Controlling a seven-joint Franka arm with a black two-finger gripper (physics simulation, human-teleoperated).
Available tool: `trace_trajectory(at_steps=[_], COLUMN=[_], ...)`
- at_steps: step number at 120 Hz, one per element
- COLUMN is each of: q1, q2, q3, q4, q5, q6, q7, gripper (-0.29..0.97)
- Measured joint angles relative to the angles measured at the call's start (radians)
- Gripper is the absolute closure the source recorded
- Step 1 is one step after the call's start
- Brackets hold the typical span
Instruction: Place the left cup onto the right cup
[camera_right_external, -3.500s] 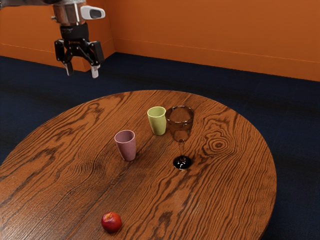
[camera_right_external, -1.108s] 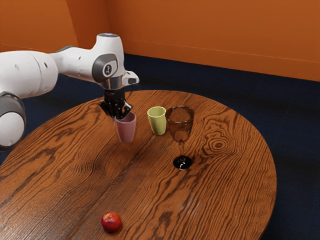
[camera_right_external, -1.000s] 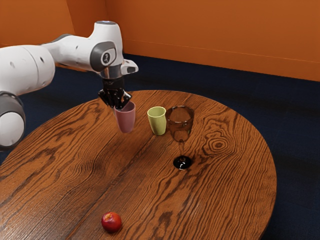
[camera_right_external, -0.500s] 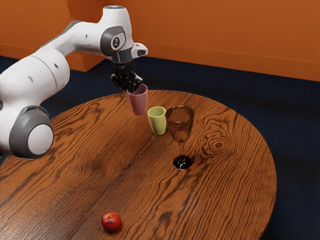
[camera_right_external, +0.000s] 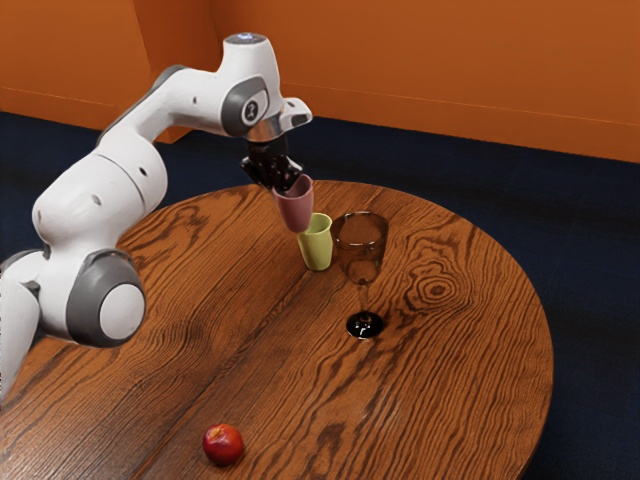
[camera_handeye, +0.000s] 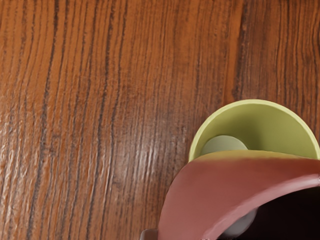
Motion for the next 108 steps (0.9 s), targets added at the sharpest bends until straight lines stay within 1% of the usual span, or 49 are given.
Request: trace_trajectory(at_steps=[16, 56, 70, 90, 108], q1=[-0.021, -0.024, -0.027, -0.038, -0.038], q2=[0.055, 0.058, 0.100, 0.133, 0.125], q3=[0.001, 0.007, 0.006, 0.007, 0.005], q4=[0.075, 0.106, 0.141, 0.144, 0.072], q5=[0.002, 0.007, 0.009, 0.011, 0.003], q6=[0.008, 0.025, 0.043, 0.074, 0.102], q7=[0.000, 0.000, -0.001, -0.002, -0.002], gripper=[0.78, 0.78, 0.78, 0.78, 0.45])
